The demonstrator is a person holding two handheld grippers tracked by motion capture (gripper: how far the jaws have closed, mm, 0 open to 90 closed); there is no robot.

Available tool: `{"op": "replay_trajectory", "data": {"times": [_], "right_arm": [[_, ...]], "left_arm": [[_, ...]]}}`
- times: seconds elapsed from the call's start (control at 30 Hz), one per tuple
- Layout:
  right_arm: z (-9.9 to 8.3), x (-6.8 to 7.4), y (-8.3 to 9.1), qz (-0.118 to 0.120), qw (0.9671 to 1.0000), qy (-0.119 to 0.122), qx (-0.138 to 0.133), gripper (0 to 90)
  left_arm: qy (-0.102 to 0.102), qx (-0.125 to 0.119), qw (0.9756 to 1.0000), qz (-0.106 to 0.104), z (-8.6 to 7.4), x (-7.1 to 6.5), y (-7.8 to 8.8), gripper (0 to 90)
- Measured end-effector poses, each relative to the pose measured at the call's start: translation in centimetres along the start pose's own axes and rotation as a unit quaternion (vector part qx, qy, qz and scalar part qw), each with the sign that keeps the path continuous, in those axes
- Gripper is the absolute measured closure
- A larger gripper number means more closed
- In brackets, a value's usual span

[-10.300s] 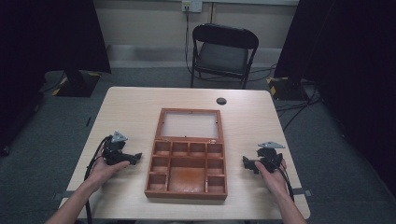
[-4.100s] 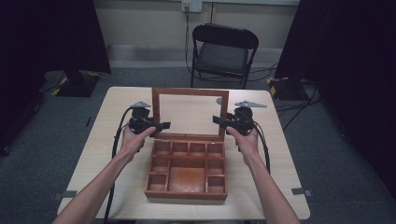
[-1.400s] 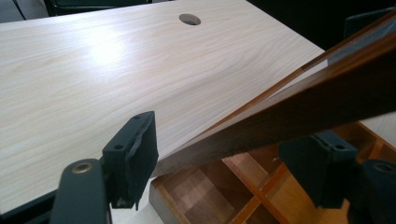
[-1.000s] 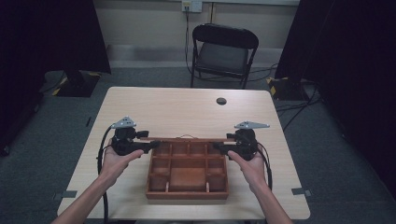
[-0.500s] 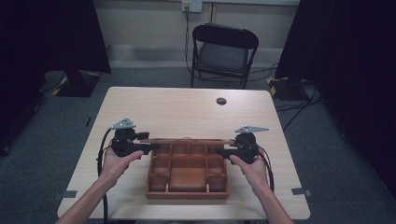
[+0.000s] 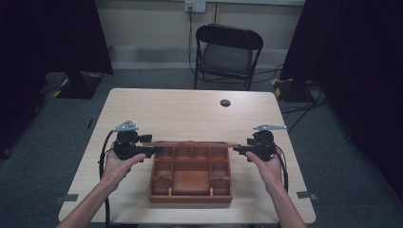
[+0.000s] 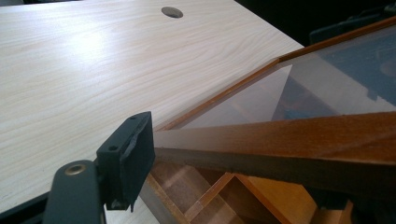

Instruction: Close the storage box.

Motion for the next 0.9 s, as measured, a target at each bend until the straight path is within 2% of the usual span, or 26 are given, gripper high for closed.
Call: {"op": "replay_trajectory", "data": {"times": [0.07,0.17,0.27,0.33,0.4,0.5,0.53,0.6,0.63,0.7,0.73,0.77,0.8,0.83,0.87,0.9], "right_arm": [[0.3,-0.2,0.2,-0.005,1.0000,0.000,-0.005,28.0],[1.1,-0.4,1.1,0.006,0.9996,-0.014,-0.023,28.7],[1.6,0.0,1.7,0.017,0.9993,-0.011,-0.030,29.4],[2.5,1.2,2.5,0.044,0.9984,-0.005,-0.034,31.5],[3.0,2.3,3.2,0.068,0.9968,0.014,-0.040,36.0],[3.6,3.3,3.8,0.078,0.9958,0.025,-0.040,36.8],[4.3,4.5,4.3,0.096,0.9938,0.034,-0.044,38.5],[4.5,4.9,4.5,0.102,0.9930,0.037,-0.046,39.1],[5.2,6.1,4.9,0.124,0.9902,0.045,-0.047,39.7],[5.8,7.5,5.3,0.148,0.9864,0.054,-0.047,39.3],[5.8,7.5,5.3,0.148,0.9864,0.054,-0.047,39.3],[6.2,9.2,5.7,0.167,0.9824,0.069,-0.046,39.5],[6.3,9.7,5.8,0.175,0.9807,0.073,-0.046,39.5],[6.3,9.7,5.8,0.175,0.9807,0.073,-0.046,39.5],[6.4,11.1,5.9,0.192,0.9768,0.086,-0.041,43.4],[6.4,11.5,5.8,0.195,0.9760,0.089,-0.037,43.4]], "left_arm": [[-0.001,-0.001,1.0000,-0.001,0.0,0.0,0.0,26.5],[-0.002,-0.002,1.0000,-0.001,0.1,-0.2,0.1,26.5],[-0.003,0.001,1.0000,-0.002,0.0,-0.3,0.2,26.4],[-0.006,0.004,1.0000,-0.002,-0.1,-0.4,0.2,26.0],[-0.007,0.006,1.0000,-0.003,-0.3,-0.6,0.2,25.6],[-0.006,0.005,1.0000,0.001,-0.4,-0.6,0.2,25.5],[-0.005,0.007,1.0000,0.004,-0.4,-0.6,0.2,24.7],[-0.002,0.006,1.0000,0.005,-0.4,-0.6,0.2,23.9],[-0.003,0.006,0.9999,0.010,-0.5,-0.6,0.2,22.9],[-0.001,0.004,0.9999,0.010,-0.5,-0.7,0.2,22.2],[-0.001,0.004,0.9999,0.010,-0.5,-0.7,0.2,21.8],[0.001,0.002,1.0000,0.008,-0.6,-0.7,0.1,21.5],[-0.001,0.003,0.9999,0.010,-0.7,-0.6,0.1,21.4],[-0.001,0.003,0.9999,0.010,-0.7,-0.6,0.1,20.8],[-0.001,0.002,0.9999,0.010,-0.8,-0.7,0.2,20.1],[-0.001,0.003,0.9999,0.011,-0.8,-0.7,0.2,20.0]]}}
Point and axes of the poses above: each handheld gripper's, and its own axes: y roughly backward along the jaws, z roughly out of its top, x roughly to its left, the point moved 6 cm from there along -y, roughly forward along the jaws, and after that the axes turned 9 degrees about -y, right-handed, at the moved point
